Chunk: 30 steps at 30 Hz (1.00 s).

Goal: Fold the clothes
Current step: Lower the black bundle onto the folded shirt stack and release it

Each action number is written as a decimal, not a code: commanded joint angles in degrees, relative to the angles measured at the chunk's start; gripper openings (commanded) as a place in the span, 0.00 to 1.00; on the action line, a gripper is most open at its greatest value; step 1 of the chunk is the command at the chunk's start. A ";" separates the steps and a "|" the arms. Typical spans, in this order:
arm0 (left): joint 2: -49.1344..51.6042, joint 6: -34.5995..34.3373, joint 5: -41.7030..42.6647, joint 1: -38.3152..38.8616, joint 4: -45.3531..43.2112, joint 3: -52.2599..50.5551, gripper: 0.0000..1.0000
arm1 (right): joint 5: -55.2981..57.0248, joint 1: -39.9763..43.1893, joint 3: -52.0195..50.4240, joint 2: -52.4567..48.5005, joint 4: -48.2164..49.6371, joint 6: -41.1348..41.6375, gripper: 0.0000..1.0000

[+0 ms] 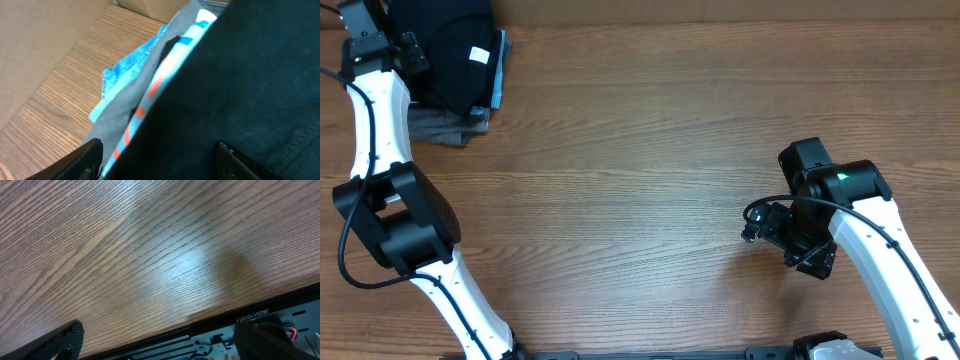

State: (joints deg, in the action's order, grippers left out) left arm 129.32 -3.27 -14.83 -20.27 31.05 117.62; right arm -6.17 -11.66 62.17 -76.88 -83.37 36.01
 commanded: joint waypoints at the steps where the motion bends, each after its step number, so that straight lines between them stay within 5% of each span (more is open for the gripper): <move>1: -1.92 -0.61 -2.51 -0.37 0.22 1.81 0.73 | -0.35 0.15 1.27 0.79 0.07 0.24 1.00; 5: -7.02 -2.91 -0.07 0.48 -0.37 1.81 0.48 | -0.33 0.15 1.27 0.79 0.22 0.24 1.00; 8: -10.60 -6.01 3.32 1.25 -1.33 1.81 0.10 | -0.33 0.15 1.27 0.79 0.52 0.24 1.00; 9: -11.26 -6.25 4.31 1.44 -1.90 1.81 0.04 | -0.33 0.15 1.27 0.79 0.57 0.24 1.00; 20: -3.54 -1.27 11.58 2.29 -12.07 1.79 0.04 | -0.33 0.15 1.27 0.79 0.35 0.24 1.00; 30: 11.76 4.02 6.51 1.53 -16.02 1.79 0.04 | -0.42 0.15 1.27 0.79 -0.46 1.77 1.00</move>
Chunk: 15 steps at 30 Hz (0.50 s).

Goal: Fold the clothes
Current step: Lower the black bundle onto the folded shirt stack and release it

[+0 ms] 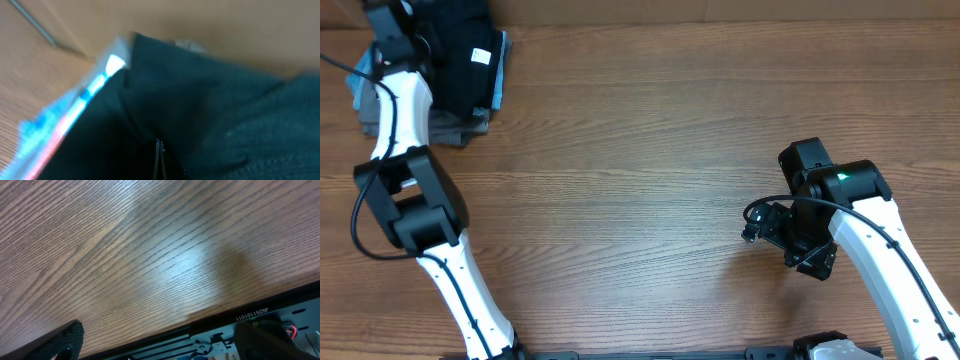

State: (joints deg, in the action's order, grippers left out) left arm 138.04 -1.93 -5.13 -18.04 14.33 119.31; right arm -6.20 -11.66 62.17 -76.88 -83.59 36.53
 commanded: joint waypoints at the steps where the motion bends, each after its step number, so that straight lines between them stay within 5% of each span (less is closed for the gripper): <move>1: 3.61 2.84 -4.52 -0.98 1.44 0.11 0.04 | -0.37 0.15 1.27 0.79 -0.59 1.25 1.00; 5: 4.15 2.82 -7.67 -2.73 3.76 0.13 0.07 | -0.37 0.15 1.27 0.79 -1.53 1.27 1.00; 12: -1.01 2.73 -7.48 -4.11 4.85 0.22 0.26 | -0.39 0.15 1.27 0.79 -1.75 2.56 1.00; 15: -5.31 1.25 -6.38 -4.00 4.46 0.24 0.49 | -0.35 0.15 1.27 0.79 -2.05 2.60 1.00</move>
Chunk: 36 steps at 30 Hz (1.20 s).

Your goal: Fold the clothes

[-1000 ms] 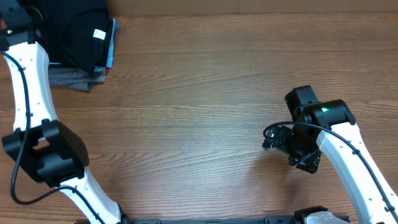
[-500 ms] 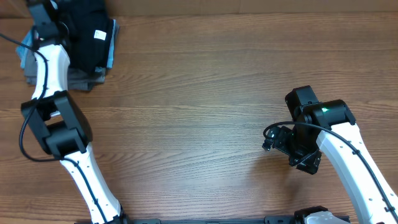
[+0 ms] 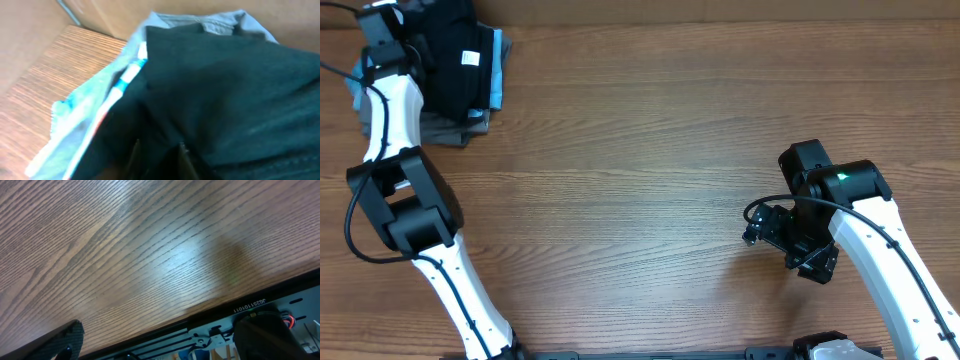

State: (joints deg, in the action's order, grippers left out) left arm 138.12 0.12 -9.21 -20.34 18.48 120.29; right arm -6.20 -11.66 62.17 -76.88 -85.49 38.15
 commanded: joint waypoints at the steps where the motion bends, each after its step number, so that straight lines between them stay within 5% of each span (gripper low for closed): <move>1: -6.95 -1.07 -1.29 -1.70 0.26 -0.74 0.51 | -0.31 0.15 1.27 0.81 -0.15 1.14 1.00; 3: -10.54 -2.16 0.46 -1.73 0.28 -0.74 0.64 | -0.31 0.15 1.27 0.81 -0.07 1.11 1.00; 5: -14.05 -3.28 1.14 -1.73 0.57 -0.76 0.96 | -0.31 0.15 1.27 0.81 0.09 1.09 1.00; 6: -15.87 -3.69 1.62 -1.73 1.01 -0.76 1.00 | -0.28 0.15 1.27 0.81 0.09 1.09 1.00; 9: -20.57 -5.57 3.80 -1.73 2.99 -0.76 1.00 | -0.28 0.15 1.27 0.83 0.35 1.09 1.00; 23: -44.22 -15.61 54.29 -1.20 24.06 -0.76 1.00 | 0.04 0.15 15.26 16.52 1.36 -0.63 1.00; 36: -63.60 -5.49 47.56 11.13 52.17 -4.57 1.00 | 4.94 0.17 13.62 47.58 -5.09 0.31 1.00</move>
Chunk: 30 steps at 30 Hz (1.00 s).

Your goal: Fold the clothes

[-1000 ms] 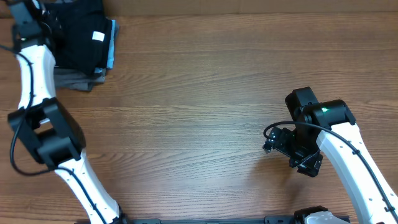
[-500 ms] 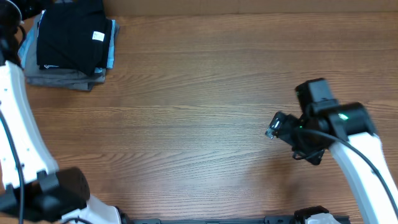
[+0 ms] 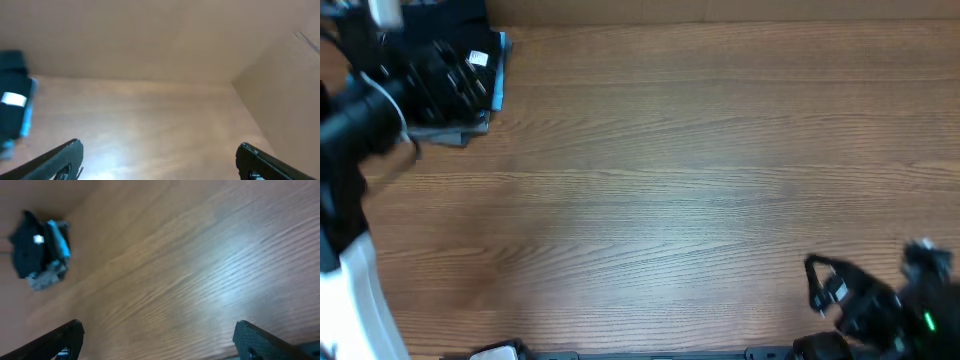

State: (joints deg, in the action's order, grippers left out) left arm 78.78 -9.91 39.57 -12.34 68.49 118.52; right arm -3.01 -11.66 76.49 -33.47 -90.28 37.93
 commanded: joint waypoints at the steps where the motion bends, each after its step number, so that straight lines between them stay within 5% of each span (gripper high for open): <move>1: -6.03 5.09 -1.22 4.37 2.67 -4.59 1.00 | 1.77 0.17 -1.05 5.92 -0.37 1.20 1.00; 14: -29.64 3.91 -1.73 9.75 -8.37 -43.69 1.00 | 5.51 0.15 -8.26 15.08 1.97 4.55 1.00; 30: -21.09 3.93 -4.22 9.75 -8.33 -51.30 1.00 | 5.51 0.15 -8.28 15.08 3.15 4.52 1.00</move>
State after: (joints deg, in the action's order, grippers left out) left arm 55.99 -6.63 36.29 -2.96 60.38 67.42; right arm 1.78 -11.66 68.23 -18.44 -87.46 42.19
